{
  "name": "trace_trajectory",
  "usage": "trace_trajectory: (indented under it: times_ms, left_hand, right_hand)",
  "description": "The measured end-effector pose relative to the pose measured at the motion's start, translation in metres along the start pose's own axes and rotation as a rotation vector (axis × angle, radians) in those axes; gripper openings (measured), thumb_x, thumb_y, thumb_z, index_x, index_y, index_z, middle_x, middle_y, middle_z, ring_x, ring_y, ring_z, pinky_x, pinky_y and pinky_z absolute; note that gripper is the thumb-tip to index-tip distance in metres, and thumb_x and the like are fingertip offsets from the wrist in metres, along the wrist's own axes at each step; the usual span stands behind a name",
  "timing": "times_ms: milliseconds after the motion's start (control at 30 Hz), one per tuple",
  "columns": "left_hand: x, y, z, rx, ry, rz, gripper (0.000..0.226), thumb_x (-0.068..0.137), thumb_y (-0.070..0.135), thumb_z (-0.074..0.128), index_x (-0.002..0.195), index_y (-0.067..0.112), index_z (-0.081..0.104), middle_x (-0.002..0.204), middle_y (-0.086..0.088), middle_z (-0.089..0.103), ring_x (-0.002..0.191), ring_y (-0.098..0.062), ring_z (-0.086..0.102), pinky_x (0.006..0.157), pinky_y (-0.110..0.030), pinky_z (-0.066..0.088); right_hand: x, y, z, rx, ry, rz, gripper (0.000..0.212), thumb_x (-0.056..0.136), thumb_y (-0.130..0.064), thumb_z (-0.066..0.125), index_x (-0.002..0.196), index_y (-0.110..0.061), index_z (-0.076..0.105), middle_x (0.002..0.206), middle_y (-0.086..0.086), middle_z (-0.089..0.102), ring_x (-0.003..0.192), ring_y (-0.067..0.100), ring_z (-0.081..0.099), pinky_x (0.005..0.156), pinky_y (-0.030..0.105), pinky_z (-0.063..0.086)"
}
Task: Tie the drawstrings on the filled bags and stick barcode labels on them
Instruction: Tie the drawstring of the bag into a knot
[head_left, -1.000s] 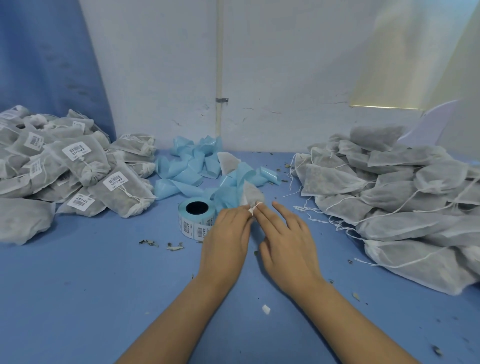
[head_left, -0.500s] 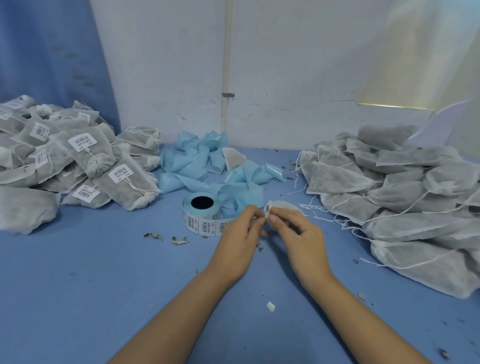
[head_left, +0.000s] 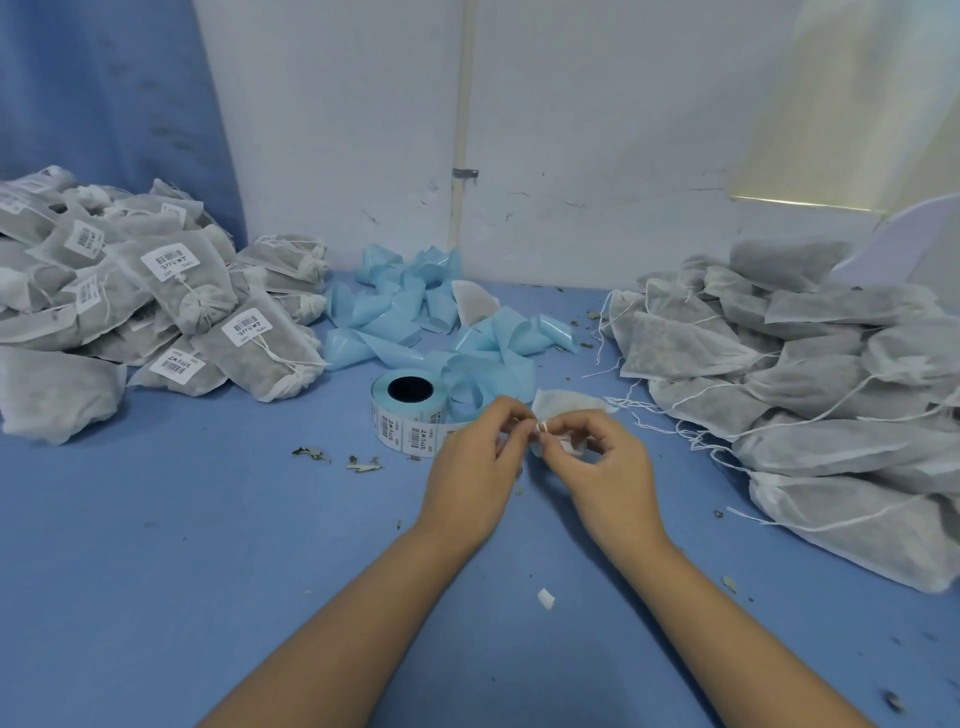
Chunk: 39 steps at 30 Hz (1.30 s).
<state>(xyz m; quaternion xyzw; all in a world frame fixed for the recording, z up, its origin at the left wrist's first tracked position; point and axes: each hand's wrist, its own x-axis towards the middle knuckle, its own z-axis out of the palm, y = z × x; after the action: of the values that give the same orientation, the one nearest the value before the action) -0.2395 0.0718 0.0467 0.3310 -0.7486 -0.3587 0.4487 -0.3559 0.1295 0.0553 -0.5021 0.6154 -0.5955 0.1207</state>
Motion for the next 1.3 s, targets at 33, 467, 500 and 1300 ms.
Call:
trace_trajectory:
  times_ms: [33,467,500,1300]
  left_hand:
    - [0.0,0.0,0.0,0.035,0.021,0.028,0.011,0.095,0.022,0.055,0.089,0.032,0.058,0.085,0.014,0.065,0.069,-0.003,0.058,0.068,-0.024,0.047]
    - [0.002,0.002,-0.004,0.151,-0.005,0.229,0.024,0.087,0.01,0.061,0.107,0.019,0.072,0.098,0.02,0.064,0.103,-0.009,0.049,0.092,-0.017,0.036]
    - [0.002,0.001,-0.006,0.141,0.004,0.236,0.022,0.087,0.009,0.063,0.104,0.019,0.073,0.095,0.023,0.063,0.1,-0.007,0.051,0.089,-0.013,0.036]
    - [-0.002,0.011,-0.009,-0.08,-0.04,0.006,0.006,0.084,0.008,0.068,0.085,0.014,0.07,0.087,0.007,0.069,0.073,-0.01,0.061,0.07,-0.016,0.049]
  right_hand:
    - [0.0,0.001,0.0,-0.007,0.001,-0.002,0.017,0.08,-0.01,0.074,0.076,-0.024,0.066,0.08,-0.012,0.064,0.081,0.008,0.058,0.075,0.016,0.044]
    - [0.004,0.005,-0.004,0.076,-0.11,-0.008,0.021,0.081,-0.002,0.07,0.075,-0.021,0.064,0.086,-0.004,0.063,0.087,0.018,0.06,0.081,0.03,0.047]
    - [0.005,0.005,-0.005,0.091,-0.119,-0.004,0.022,0.081,-0.001,0.069,0.075,-0.021,0.064,0.086,-0.005,0.062,0.087,0.018,0.06,0.082,0.033,0.047]
    - [0.002,0.005,-0.005,0.107,-0.053,0.031,0.018,0.083,0.0,0.067,0.074,-0.015,0.063,0.069,-0.014,0.065,0.066,0.001,0.058,0.064,0.012,0.045]
